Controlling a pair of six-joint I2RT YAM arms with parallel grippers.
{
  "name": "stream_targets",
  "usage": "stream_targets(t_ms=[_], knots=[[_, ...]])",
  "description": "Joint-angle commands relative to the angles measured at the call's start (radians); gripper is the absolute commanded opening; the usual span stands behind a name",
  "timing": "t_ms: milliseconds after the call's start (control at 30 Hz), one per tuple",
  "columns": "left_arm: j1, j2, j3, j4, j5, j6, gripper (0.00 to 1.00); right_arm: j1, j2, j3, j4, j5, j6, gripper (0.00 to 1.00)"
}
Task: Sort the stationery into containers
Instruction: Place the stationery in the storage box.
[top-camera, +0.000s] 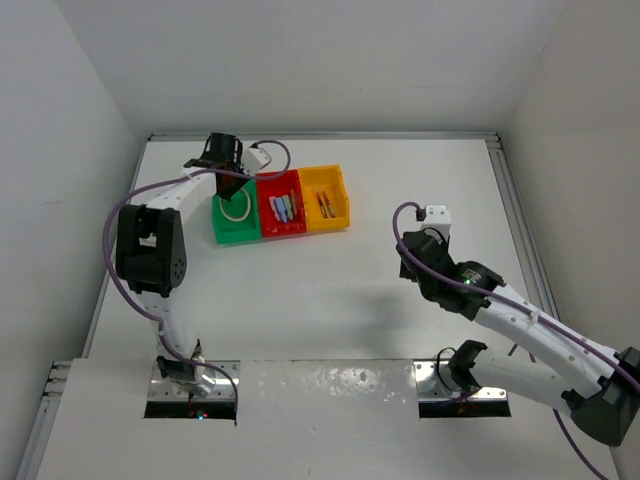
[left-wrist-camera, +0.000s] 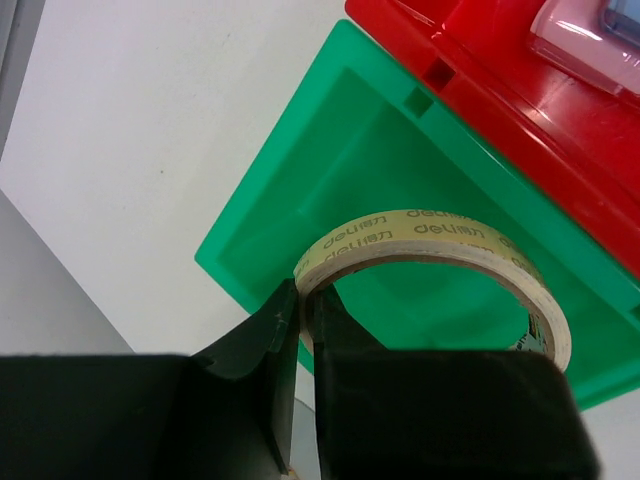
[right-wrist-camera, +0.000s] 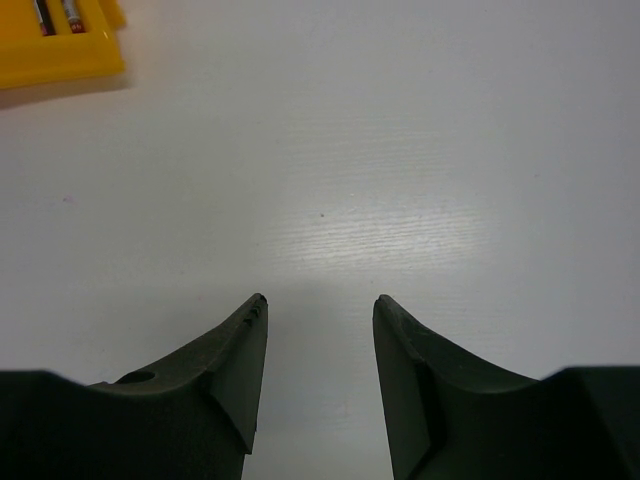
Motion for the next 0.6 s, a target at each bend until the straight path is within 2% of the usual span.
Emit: stream_targets(t_ms=[0,100,133,167,200,300,500,567], knots=[[-0.008,0.034,0.015,0.048,-0.017,-0.010,0.09,0.009,0.000,0.049,0.002,0.019,-0.011,0.46],[-0.013,0.047,0.019,0.050,-0.020,-0.011,0.18,0.007,-0.007,0.045,-0.004,0.024,-0.007,0.46],[-0.014,0.048,0.018,0.051,-0.021,-0.012,0.29,0.009,-0.012,0.037,-0.003,0.025,-0.007,0.46],[-0.019,0.050,0.019,0.051,-0.021,-0.018,0.36,0.009,-0.017,0.036,-0.006,0.025,-0.002,0.46],[-0.019,0.051,0.019,0.051,-0.021,-0.020,0.36,0.009,-0.018,0.033,-0.003,0.027,-0.002,0.46],[-0.025,0.050,0.022,0.054,-0.021,-0.032,0.47,0.007,-0.021,0.029,-0.001,0.024,0.004,0.46],[-0.027,-0.004,0.120,0.015,0.046,-0.127,0.47,0.007,-0.011,0.034,-0.003,0.018,0.002,0.46],[-0.020,-0.051,0.180,-0.005,0.087,-0.214,0.47,0.007,-0.009,0.033,-0.001,0.016,0.002,0.46]])
